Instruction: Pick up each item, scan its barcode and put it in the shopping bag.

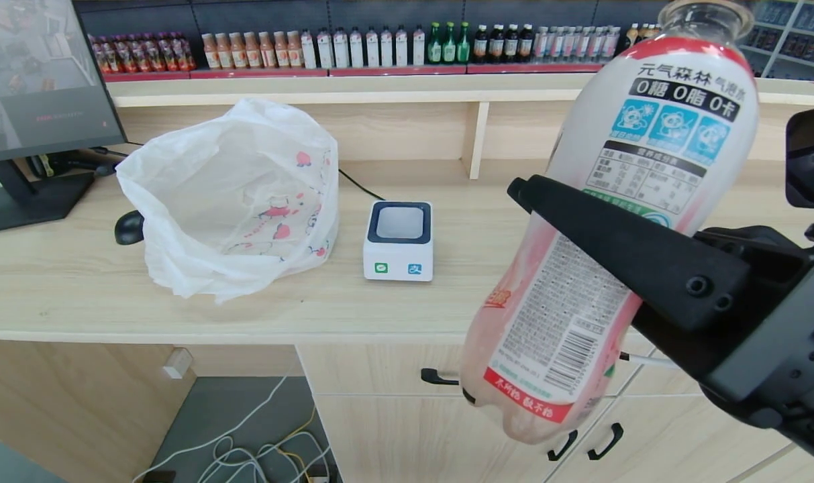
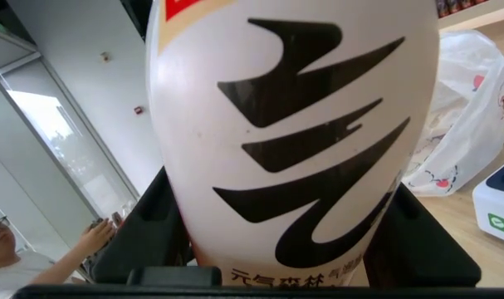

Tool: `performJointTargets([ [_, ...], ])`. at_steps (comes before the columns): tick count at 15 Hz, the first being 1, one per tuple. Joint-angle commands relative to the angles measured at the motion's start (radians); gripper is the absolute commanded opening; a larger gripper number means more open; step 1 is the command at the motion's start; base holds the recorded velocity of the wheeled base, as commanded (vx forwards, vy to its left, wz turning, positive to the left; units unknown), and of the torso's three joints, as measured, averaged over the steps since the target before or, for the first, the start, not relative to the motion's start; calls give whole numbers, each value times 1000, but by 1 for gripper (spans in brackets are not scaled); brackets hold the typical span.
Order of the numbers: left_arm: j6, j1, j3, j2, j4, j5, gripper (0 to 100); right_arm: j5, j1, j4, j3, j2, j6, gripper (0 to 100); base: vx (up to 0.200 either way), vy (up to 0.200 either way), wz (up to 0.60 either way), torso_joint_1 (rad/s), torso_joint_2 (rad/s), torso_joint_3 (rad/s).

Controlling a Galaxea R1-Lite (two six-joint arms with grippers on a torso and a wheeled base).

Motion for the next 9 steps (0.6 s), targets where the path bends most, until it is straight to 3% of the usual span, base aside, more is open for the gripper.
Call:
performJointTargets([
  [1,0,0,0,0,0,0,100,0,2,0,2,4,-1,0,0,0,0,0,0,0],
  [9,0,0,0,0,0,0,100,-3,31,-14,-2,5,0,0,0,0,0,0,0,0],
])
